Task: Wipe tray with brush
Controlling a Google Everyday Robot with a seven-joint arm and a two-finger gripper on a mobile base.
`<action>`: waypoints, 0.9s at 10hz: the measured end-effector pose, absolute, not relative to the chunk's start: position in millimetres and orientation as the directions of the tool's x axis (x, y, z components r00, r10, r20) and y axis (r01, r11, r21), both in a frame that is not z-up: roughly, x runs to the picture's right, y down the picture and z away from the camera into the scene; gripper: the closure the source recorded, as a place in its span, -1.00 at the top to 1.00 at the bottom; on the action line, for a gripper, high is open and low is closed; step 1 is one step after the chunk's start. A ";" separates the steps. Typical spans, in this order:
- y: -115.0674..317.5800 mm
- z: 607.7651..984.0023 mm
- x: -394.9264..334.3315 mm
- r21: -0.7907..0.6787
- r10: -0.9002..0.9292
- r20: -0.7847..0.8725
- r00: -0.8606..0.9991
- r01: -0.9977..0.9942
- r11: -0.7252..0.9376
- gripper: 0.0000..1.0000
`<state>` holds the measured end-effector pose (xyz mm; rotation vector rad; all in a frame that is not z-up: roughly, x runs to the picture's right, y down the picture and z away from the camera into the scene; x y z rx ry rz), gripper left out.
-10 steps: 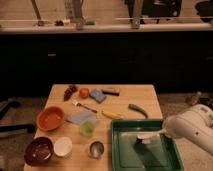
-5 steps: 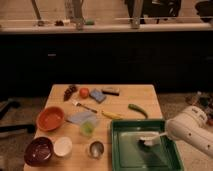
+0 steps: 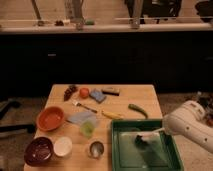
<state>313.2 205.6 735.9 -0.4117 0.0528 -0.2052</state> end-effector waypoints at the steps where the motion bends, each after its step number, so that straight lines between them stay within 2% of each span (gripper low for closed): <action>1: 204.2 726.3 301.9 -0.397 -0.207 0.030 0.978 0.202 0.895 -0.97; 3: 211.7 705.8 290.3 -0.402 -0.206 0.092 0.974 0.225 0.888 -0.97; 6: 252.4 684.8 298.9 -0.442 -0.211 0.124 0.970 0.244 0.863 -0.97; 9: 271.6 693.2 310.0 -0.445 -0.292 -0.014 0.956 0.256 0.858 -0.97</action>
